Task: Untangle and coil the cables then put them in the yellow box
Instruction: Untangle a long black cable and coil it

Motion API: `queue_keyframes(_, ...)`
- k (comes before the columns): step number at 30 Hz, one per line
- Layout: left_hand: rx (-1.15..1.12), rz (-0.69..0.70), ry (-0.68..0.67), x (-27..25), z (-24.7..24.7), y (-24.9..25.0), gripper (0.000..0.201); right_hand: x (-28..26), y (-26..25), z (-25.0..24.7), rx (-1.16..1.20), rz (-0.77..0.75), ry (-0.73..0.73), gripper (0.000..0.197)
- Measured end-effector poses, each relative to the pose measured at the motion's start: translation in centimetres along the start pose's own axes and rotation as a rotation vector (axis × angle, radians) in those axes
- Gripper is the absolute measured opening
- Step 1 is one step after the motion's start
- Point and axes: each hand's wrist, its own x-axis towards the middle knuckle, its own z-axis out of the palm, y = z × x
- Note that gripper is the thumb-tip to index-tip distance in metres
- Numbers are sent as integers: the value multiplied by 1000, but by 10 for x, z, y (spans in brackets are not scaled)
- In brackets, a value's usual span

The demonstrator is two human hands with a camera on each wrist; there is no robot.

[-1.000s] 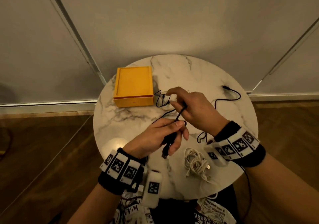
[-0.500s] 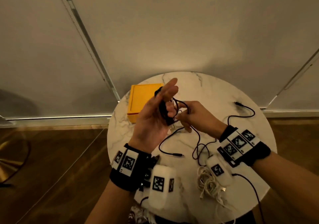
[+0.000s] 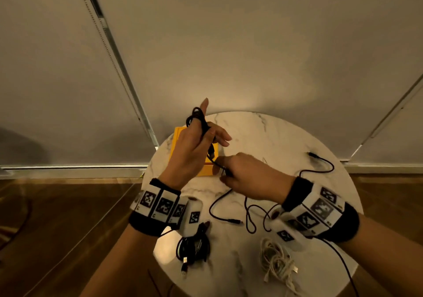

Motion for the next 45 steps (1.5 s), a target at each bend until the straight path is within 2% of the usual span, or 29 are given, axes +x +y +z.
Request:
queue_keyframes(3, 193, 5, -56, 2, -9, -3, 47, -1, 8, -12, 118, 38, 1, 16)
queue_keyframes(5, 314, 4, -119, 2, -10, -6, 30, -2, 8, -14, 50, 29, 3, 19)
queue_keyframes(7, 376, -1, -154, 0, -9, -6, 25, -5, 2, -15, -76, -10, 38, 23)
queue_keyframes(9, 390, -6, -114, 0, -4, -6, 26, -6, -7, -14, -117, -76, 94, 24)
queue_keyframes(12, 351, -25, 82, 1, 1, -6, 28, -1, -19, -15, -164, -142, 103, 25)
queue_keyframes(13, 345, -38, 99, 1, 1, -6, 30, 0, -19, -17, -178, -143, 106, 25)
queue_keyframes(16, 361, -135, -40, -3, -4, -6, 18, 2, -13, -30, -206, -132, 163, 27)
queue_keyframes(18, 265, -182, -102, -9, -7, -4, 30, 2, -11, -40, -256, -147, 192, 31)
queue_keyframes(21, -4, -246, -161, -13, -10, 4, 49, 7, -13, -57, -272, -168, 228, 29)
queue_keyframes(24, -181, -300, -192, -6, -17, 10, 46, 15, -19, -73, -338, -194, 224, 27)
queue_keyframes(29, -240, -376, -397, 0, -41, 20, 36, 19, -21, -84, -389, -168, 259, 31)
queue_keyframes(32, -240, -365, -456, -2, -47, 23, 34, 22, -8, -89, -404, -100, 311, 27)
queue_keyframes(34, -280, -360, -479, -2, -44, 24, 38, 24, -1, -92, -295, -67, 330, 15)
queue_keyframes(35, -328, -356, -490, -2, -41, 25, 39, 25, 2, -92, -156, -41, 347, 12)
queue_keyframes(37, -469, -336, -496, -2, -32, 28, 39, 30, 4, -89, 180, 37, 379, 13)
queue_keyframes(39, -597, -285, -496, 0, -20, 35, 38, 33, 3, -84, 339, 91, 397, 15)
queue_keyframes(43, -876, -166, -417, 16, -2, 54, 39, 33, -3, -69, 142, 132, 217, 19)
queue_keyframes(45, -928, -103, -314, 25, 2, 60, 38, 31, 0, -63, 180, 183, 193, 17)
